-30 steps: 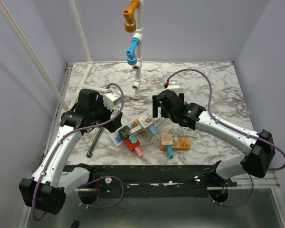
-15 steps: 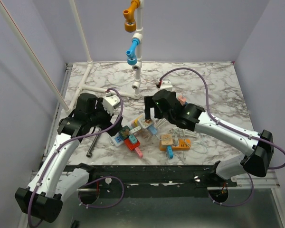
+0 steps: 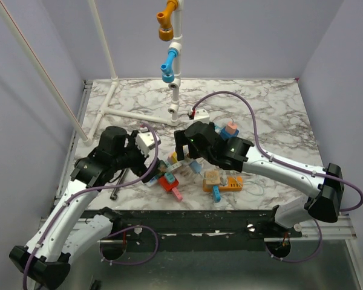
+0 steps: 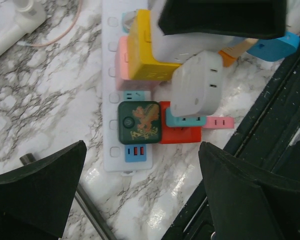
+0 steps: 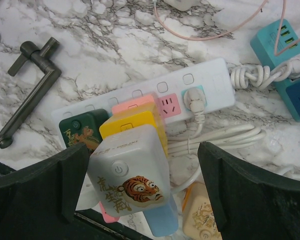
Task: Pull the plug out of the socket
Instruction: Remove the plug from the socket.
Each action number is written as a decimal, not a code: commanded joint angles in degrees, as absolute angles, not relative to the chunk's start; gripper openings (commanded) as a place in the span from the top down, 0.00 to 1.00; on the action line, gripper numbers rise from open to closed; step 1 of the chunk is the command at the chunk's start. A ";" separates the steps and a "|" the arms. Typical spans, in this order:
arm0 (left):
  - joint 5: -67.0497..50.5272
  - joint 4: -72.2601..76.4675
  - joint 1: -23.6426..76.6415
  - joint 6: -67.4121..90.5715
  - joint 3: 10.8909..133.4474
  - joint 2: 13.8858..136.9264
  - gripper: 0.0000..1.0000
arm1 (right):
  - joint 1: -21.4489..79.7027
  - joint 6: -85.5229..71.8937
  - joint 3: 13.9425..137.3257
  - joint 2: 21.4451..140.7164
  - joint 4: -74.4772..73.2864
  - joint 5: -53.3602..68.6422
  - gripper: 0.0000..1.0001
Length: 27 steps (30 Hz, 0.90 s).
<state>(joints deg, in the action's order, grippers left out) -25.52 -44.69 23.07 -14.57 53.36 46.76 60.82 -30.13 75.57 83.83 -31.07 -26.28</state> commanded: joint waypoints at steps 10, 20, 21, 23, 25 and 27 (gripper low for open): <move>-4.93 -36.65 41.74 -13.45 51.48 48.44 0.02 | 63.43 -31.48 72.56 83.67 -31.38 -27.93 0.00; 6.20 -27.99 51.35 -10.63 45.69 50.43 0.02 | 63.74 -31.47 71.03 84.79 -30.76 -28.02 0.16; 7.17 -27.58 51.85 -10.91 45.54 50.76 0.01 | 63.73 -31.57 70.94 84.86 -30.39 -27.98 0.19; 7.89 -25.96 52.66 -12.02 45.09 50.74 0.02 | 63.76 -31.58 71.09 84.97 -29.57 -27.95 0.25; 8.40 -23.71 53.42 -13.12 44.47 50.25 0.03 | 63.74 -31.55 71.43 85.23 -29.11 -27.99 0.34; 8.53 -23.53 53.77 -13.21 45.16 51.13 0.04 | 63.75 -31.68 71.63 85.47 -28.77 -27.87 0.40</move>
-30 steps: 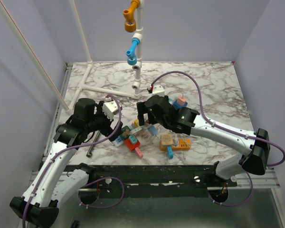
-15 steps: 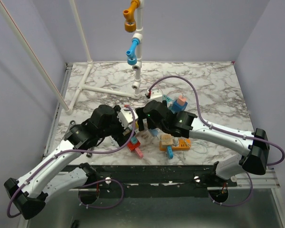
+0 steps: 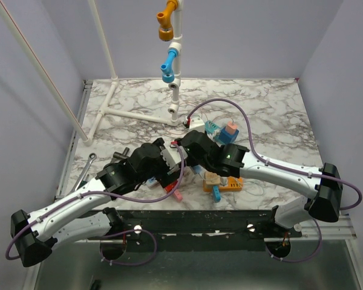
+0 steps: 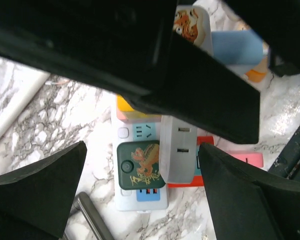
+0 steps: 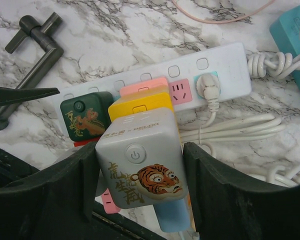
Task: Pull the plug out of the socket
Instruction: Remove the plug from the socket.
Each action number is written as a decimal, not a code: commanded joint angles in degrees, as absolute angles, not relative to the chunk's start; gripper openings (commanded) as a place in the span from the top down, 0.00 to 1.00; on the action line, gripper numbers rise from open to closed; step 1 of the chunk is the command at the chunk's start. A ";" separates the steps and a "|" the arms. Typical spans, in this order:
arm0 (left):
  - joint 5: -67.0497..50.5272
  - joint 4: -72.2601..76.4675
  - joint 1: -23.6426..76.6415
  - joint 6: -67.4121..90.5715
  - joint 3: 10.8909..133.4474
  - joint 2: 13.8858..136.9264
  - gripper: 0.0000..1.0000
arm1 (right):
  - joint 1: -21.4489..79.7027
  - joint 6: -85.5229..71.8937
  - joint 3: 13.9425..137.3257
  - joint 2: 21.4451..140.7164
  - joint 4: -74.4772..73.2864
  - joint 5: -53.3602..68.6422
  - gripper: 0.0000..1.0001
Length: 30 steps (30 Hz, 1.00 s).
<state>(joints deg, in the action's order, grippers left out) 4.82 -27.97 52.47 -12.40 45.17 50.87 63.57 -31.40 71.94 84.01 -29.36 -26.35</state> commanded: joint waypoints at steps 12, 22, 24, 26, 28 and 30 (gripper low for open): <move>1.63 -24.66 54.58 -12.09 43.98 53.30 0.34 | 63.72 -31.22 73.72 87.80 -28.49 -28.51 0.53; 3.99 -24.05 54.67 -11.87 43.60 52.73 0.86 | 63.73 -30.49 74.05 88.59 -28.43 -29.36 0.55; 4.48 -24.65 54.65 -10.85 43.55 52.03 0.93 | 63.76 -30.13 74.18 88.68 -28.77 -30.01 0.55; 4.49 -25.85 54.67 -10.14 43.81 51.10 0.99 | 63.76 -29.70 74.18 88.86 -28.99 -30.90 0.56; 4.31 -27.29 54.67 -9.69 44.26 50.20 1.00 | 63.74 -29.18 74.35 89.18 -29.24 -31.79 0.56; 4.10 -28.34 54.67 -9.49 44.30 49.11 1.00 | 63.79 -29.08 74.62 89.59 -29.61 -32.41 0.57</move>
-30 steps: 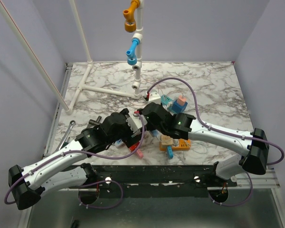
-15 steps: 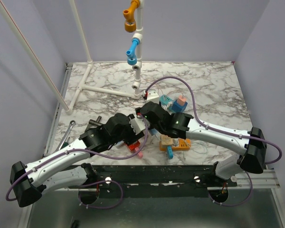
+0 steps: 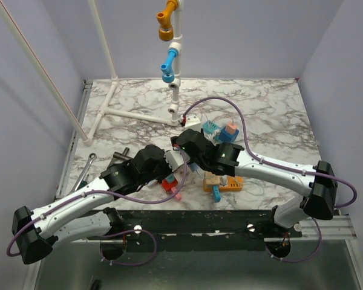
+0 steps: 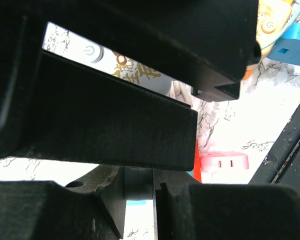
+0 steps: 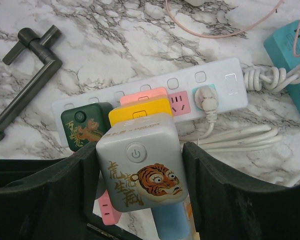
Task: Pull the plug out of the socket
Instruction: Remove the plug from the socket.
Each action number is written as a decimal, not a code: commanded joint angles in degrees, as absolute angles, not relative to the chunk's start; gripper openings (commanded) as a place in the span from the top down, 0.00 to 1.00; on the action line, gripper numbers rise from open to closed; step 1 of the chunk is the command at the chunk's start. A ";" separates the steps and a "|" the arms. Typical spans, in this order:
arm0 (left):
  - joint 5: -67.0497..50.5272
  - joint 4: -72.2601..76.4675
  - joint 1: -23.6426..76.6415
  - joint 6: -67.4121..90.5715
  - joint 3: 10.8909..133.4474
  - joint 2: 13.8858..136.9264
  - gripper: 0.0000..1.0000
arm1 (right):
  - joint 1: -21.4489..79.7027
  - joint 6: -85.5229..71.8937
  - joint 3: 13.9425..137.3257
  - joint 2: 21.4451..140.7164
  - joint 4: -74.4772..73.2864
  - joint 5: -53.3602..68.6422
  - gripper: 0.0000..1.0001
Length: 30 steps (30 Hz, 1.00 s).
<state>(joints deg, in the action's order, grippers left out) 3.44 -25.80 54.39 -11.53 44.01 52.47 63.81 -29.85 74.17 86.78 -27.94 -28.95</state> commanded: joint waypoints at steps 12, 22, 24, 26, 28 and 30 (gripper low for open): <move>3.41 -32.55 54.56 -13.33 41.02 41.17 1.00 | 63.68 -27.78 75.02 91.91 -30.63 -35.20 0.59; 4.76 -36.20 53.18 -17.48 38.95 32.77 1.00 | 63.51 -26.86 74.52 92.85 -32.08 -38.63 0.59; 5.17 -37.33 50.66 -18.02 38.61 31.62 1.00 | 63.48 -26.81 74.91 93.06 -32.46 -38.67 0.59; 5.00 -38.03 44.80 -18.92 38.49 31.89 1.00 | 63.50 -26.83 75.06 93.03 -32.61 -38.76 0.59; 0.32 -38.24 34.07 -20.36 39.11 34.13 1.00 | 63.46 -26.87 74.99 92.84 -32.47 -38.54 0.59; -5.75 -37.95 23.31 -21.04 40.81 39.04 1.00 | 63.46 -26.91 74.76 92.75 -32.03 -38.14 0.59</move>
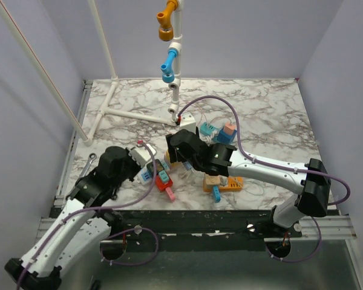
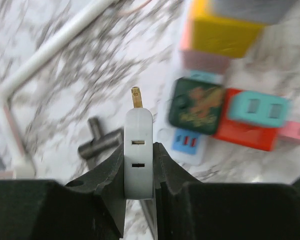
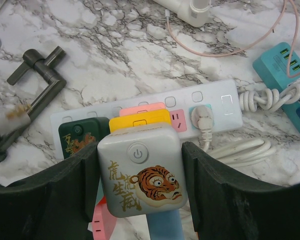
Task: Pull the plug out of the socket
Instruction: Remove the plug from the socket, then place the plug at the center of the board.
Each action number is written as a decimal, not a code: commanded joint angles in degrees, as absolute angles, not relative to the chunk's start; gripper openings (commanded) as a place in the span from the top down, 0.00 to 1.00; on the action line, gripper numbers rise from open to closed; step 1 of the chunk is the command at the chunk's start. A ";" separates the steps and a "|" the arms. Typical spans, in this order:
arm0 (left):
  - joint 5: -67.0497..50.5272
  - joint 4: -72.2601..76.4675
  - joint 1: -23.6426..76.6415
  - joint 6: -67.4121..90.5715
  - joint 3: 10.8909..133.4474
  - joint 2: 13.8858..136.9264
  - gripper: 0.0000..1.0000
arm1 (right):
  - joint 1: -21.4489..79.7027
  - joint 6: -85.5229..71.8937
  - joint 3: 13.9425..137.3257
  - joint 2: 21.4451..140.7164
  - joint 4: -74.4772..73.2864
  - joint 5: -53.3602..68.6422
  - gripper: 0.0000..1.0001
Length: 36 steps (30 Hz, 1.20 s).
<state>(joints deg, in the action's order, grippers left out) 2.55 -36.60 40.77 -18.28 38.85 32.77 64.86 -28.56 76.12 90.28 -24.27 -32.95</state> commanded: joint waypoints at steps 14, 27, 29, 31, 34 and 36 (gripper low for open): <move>-8.43 -28.89 4.80 -18.07 51.41 73.18 1.00 | 63.46 -27.82 74.89 92.08 -31.29 -36.47 0.59; 3.04 -14.96 3.34 -18.94 53.97 86.28 0.90 | 63.55 -27.95 73.37 89.78 -31.11 -35.70 0.55; 3.43 -14.76 3.34 -18.91 53.59 87.21 0.79 | 63.57 -28.15 73.32 89.65 -31.04 -35.66 0.54; 2.25 -14.80 3.35 -18.72 52.46 86.63 0.61 | 63.57 -28.22 73.21 89.43 -30.74 -35.28 0.53; 0.03 -14.11 3.38 -18.55 50.30 82.90 0.35 | 63.56 -28.21 73.34 89.60 -30.53 -34.68 0.51; -2.77 -14.98 3.35 -18.79 49.67 79.82 0.21 | 63.63 -28.28 73.52 89.82 -30.51 -34.50 0.49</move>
